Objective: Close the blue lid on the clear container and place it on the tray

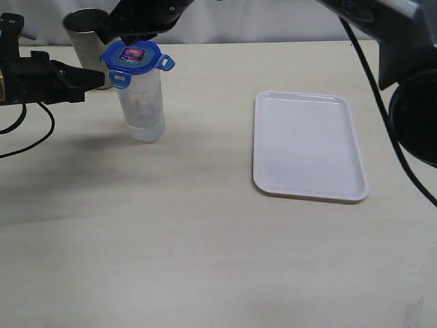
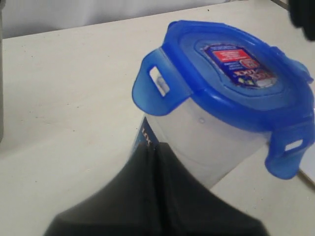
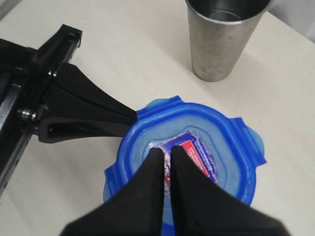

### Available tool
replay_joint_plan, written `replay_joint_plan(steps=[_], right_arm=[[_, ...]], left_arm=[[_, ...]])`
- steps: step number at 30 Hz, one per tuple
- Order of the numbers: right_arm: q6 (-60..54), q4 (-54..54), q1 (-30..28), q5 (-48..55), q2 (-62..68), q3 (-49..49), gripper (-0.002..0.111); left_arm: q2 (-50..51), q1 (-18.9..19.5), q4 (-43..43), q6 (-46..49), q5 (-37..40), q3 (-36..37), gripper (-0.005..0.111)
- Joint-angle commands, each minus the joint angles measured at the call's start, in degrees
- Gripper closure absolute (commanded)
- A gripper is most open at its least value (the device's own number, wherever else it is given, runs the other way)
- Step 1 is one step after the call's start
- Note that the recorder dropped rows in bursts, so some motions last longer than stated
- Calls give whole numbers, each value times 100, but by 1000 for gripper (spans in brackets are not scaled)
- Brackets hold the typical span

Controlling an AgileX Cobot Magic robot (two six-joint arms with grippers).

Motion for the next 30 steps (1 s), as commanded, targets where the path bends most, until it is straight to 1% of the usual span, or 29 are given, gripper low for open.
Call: replay_joint_plan(steps=[1,10,13,15,17,22,30], right_arm=[[12,-7,55,51,183,-51,104],[24,-141,55,323,422,-51,104],[24,-339,55,420,382,-51,104],[74,-476,55,506,375,-51,104],[186,-638,55,557,375,-51,104],[186,-713,55,595,375,-51,104],[186,-711,55,599,386,-51,104]], left_arm=[[6,-13,-53,18,-104,25,107],[6,-13,-53,18,-117,25,107],[6,-13,-53,18,-131,25,107],[19,-13,9,18,-228,25,107],[38,-13,170,42,-483,25,107],[48,-13,68,288,-912,25,107],[48,-13,127,312,-920,25,107]])
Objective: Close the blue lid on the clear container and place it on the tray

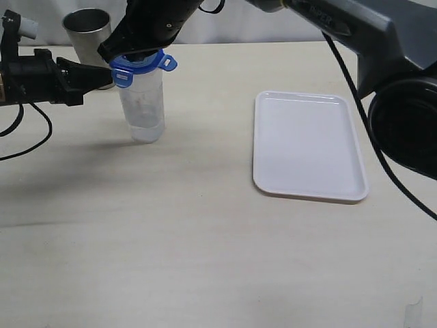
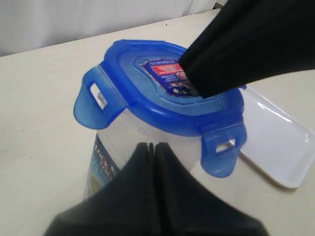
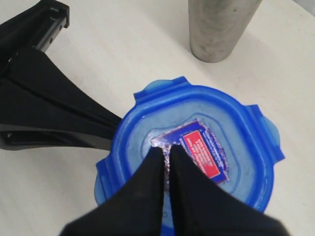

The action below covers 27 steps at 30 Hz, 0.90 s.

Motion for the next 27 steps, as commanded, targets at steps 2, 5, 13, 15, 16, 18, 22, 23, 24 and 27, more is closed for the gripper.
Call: replay_joint_plan(steps=[2,5,13,15,16,18,22,23,24,27], right_arm=[[12,-325,-18,383,101,82,104],[12,-325,-18,383,101,82,104],[12,-325,-18,415,101,82,104],[12,-310,-18,403,101,82,104],[12,-310,-18,403,101,82,104],[12,-309,-18,393,101,82,104],[12,-309,-18,393,101,82,104],[12,-299,-18,394,101,82,104],[12,-299,-18,394,101,82,104],[12,-299,-18,394,101,82,104]], left_arm=[[11,-13,137,33,-107,25,107],[11,-13,142,-39,-196,25,107],[-232,102,408,-164,-272,25,107],[-282,160,459,-307,-195,25,107],[-296,193,459,-399,-126,25,107],[-309,265,459,-547,-12,25,107],[-309,338,660,-603,-457,25,107],[-309,338,758,-603,-660,25,107],[-309,327,881,-603,-881,25,107],[-309,327,1029,-563,-1185,25,107]])
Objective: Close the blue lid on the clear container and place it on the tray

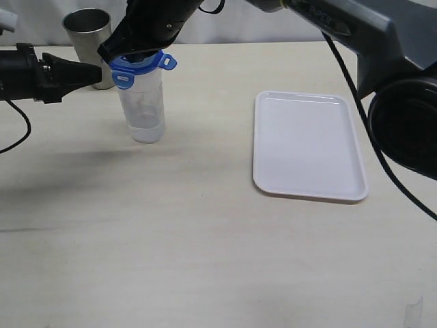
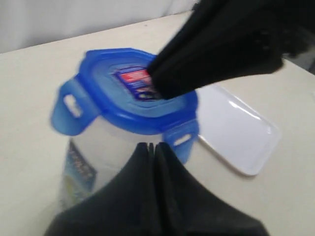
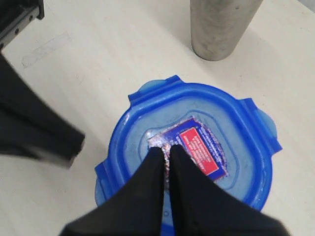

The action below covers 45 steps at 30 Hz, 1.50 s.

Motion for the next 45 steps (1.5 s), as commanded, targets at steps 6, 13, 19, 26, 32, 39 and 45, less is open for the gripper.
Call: replay_joint_plan(steps=[6,13,19,26,32,39,45], right_arm=[[-2,-158,-18,358,101,82,104],[-2,-144,-18,358,101,82,104],[-2,-144,-18,358,101,82,104],[-2,-144,-18,358,101,82,104],[-2,-144,-18,358,101,82,104],[-97,-144,-18,282,101,47,104],[-118,-118,-18,-96,5,38,104]], left_arm=[[-29,-16,215,11,-517,22,107],[93,-442,-18,336,-185,22,107],[183,-615,-239,453,282,22,107],[182,-615,-327,475,455,22,107],[182,-615,-327,474,443,22,107],[182,-488,-133,390,406,22,107],[182,-211,-88,259,178,22,107]])
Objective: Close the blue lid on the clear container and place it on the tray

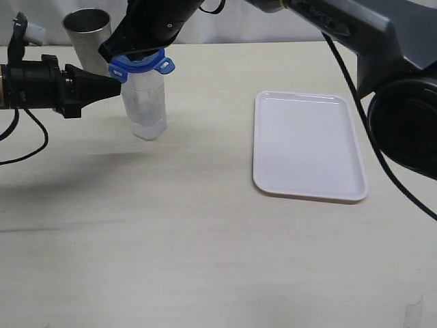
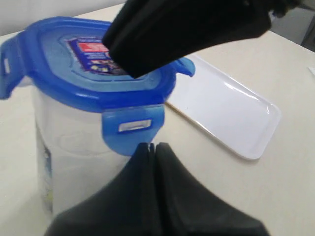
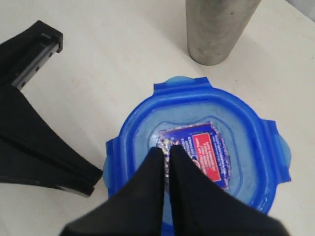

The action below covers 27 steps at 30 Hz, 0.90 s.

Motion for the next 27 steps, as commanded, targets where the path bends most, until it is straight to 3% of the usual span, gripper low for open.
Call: replay_joint_plan(steps=[1,9,11,14,18,20,27], right_arm=[[-53,-128,-18,-73,-4,47,104],[-393,158,-18,-303,-68,47,104],[-455,191,-18,-328,-68,47,103],[-455,191,-18,-350,-95,47,96],[-455,191,-18,-327,-162,47,88],[-455,210,-18,-299,-185,47,87],[-440,224,-18,-224,-188,47,87]], left_arm=[[4,154,-34,-77,-201,22,107],[4,166,151,-102,79,22,107],[4,166,290,-92,187,22,102],[4,166,412,-92,336,22,80],[7,133,501,-67,874,78,30],[60,60,362,-17,1165,91,13],[663,-384,-892,1492,1144,91,8]])
